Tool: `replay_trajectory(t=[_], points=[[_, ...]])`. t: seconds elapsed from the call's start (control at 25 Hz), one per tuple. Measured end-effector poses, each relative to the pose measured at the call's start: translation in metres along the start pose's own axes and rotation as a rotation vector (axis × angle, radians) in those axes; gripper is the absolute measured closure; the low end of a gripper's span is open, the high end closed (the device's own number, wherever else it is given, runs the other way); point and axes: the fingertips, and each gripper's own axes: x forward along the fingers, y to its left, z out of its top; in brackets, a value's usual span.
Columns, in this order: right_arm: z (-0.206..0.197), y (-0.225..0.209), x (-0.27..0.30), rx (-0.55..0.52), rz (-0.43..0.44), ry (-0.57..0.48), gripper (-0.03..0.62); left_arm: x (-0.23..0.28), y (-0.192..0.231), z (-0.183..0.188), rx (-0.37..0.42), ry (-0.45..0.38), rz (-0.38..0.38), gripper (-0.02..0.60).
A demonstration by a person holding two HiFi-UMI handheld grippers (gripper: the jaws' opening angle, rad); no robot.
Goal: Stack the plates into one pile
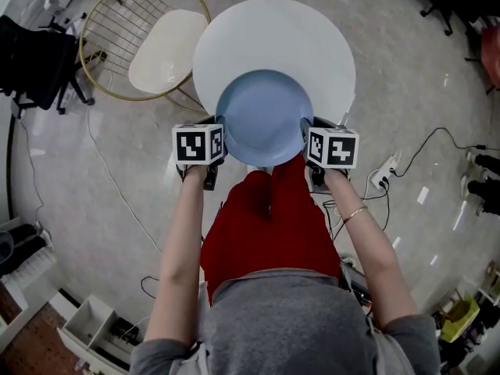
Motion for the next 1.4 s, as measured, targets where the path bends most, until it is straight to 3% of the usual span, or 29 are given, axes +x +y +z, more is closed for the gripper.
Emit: replay_trajectory(t=[1.16,1.4], points=[[-0.002,-0.009,0.016,-0.099,-0.048,-0.028,0.487,0.005,0.004,0.000,0.085,-0.040,0.111,0.525],[0.000,-0.011,0.015,-0.097,-0.061,-0.036,0.487,0.008,0.008,0.000,0.143,-0.039,0.205,0.518]])
